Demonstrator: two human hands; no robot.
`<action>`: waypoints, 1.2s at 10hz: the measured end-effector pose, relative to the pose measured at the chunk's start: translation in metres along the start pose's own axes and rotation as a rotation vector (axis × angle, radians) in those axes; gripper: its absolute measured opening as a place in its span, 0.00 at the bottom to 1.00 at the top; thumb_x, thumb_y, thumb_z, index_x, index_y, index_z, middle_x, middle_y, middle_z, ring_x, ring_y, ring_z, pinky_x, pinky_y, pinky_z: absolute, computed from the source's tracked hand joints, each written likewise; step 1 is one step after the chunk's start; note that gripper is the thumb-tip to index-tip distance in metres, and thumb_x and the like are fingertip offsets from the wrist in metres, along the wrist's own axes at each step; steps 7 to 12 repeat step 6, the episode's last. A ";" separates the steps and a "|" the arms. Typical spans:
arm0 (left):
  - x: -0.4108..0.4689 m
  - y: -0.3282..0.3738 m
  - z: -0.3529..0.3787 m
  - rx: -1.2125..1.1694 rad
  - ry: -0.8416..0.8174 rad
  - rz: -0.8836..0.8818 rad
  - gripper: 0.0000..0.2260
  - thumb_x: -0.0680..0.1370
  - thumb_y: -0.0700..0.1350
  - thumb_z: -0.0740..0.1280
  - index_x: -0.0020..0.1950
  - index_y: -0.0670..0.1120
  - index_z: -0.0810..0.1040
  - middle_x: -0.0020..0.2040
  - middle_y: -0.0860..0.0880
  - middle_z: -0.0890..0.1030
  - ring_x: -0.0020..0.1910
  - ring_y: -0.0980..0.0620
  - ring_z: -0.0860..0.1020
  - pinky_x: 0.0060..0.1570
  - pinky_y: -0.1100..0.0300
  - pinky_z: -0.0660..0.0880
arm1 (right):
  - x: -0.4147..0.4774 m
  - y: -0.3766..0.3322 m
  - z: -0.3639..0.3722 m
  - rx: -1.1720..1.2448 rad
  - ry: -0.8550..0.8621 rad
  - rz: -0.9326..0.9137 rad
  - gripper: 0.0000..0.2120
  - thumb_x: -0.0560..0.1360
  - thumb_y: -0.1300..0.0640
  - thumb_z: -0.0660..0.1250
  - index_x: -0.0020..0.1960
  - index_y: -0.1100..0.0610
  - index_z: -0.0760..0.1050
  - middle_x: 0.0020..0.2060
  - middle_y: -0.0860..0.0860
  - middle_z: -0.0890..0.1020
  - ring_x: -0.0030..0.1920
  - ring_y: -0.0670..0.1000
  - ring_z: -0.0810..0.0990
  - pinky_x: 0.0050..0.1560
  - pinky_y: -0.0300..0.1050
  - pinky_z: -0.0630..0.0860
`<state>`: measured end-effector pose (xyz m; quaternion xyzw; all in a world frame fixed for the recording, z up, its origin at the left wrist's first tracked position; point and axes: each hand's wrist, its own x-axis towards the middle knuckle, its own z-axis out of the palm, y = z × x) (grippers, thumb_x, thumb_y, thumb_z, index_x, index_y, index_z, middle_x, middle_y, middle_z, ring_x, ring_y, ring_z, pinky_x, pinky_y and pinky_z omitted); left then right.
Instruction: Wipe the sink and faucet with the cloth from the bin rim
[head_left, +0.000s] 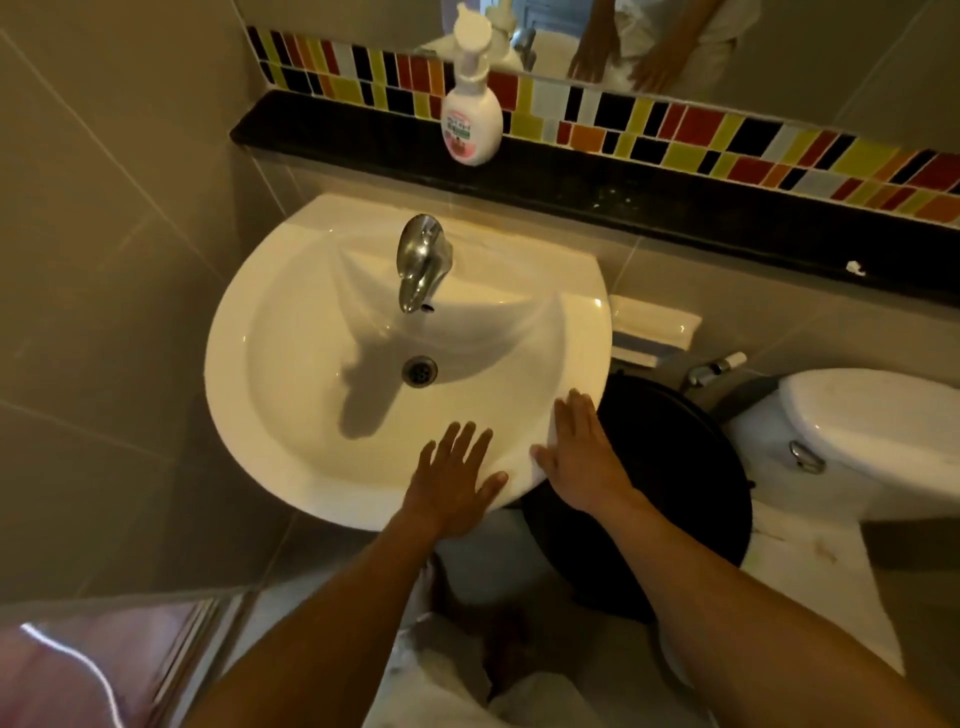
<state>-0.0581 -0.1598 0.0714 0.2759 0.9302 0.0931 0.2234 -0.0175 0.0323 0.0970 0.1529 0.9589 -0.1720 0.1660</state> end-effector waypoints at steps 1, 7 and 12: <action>-0.002 0.000 0.007 0.015 0.046 0.015 0.31 0.78 0.65 0.42 0.78 0.52 0.48 0.79 0.51 0.51 0.78 0.51 0.45 0.75 0.49 0.46 | 0.000 0.003 0.003 0.002 0.032 0.000 0.36 0.79 0.42 0.54 0.77 0.59 0.42 0.78 0.54 0.43 0.77 0.53 0.39 0.76 0.52 0.45; -0.005 0.001 0.008 -0.007 0.098 0.033 0.29 0.79 0.63 0.43 0.77 0.51 0.57 0.77 0.50 0.61 0.77 0.50 0.53 0.74 0.50 0.54 | -0.059 -0.025 -0.154 0.782 0.391 -0.160 0.12 0.79 0.48 0.57 0.59 0.47 0.73 0.52 0.49 0.80 0.54 0.49 0.79 0.57 0.46 0.76; -0.005 0.001 0.008 -0.007 0.098 0.033 0.29 0.79 0.63 0.43 0.77 0.51 0.57 0.77 0.50 0.61 0.77 0.50 0.53 0.74 0.50 0.54 | -0.059 -0.025 -0.154 0.782 0.391 -0.160 0.12 0.79 0.48 0.57 0.59 0.47 0.73 0.52 0.49 0.80 0.54 0.49 0.79 0.57 0.46 0.76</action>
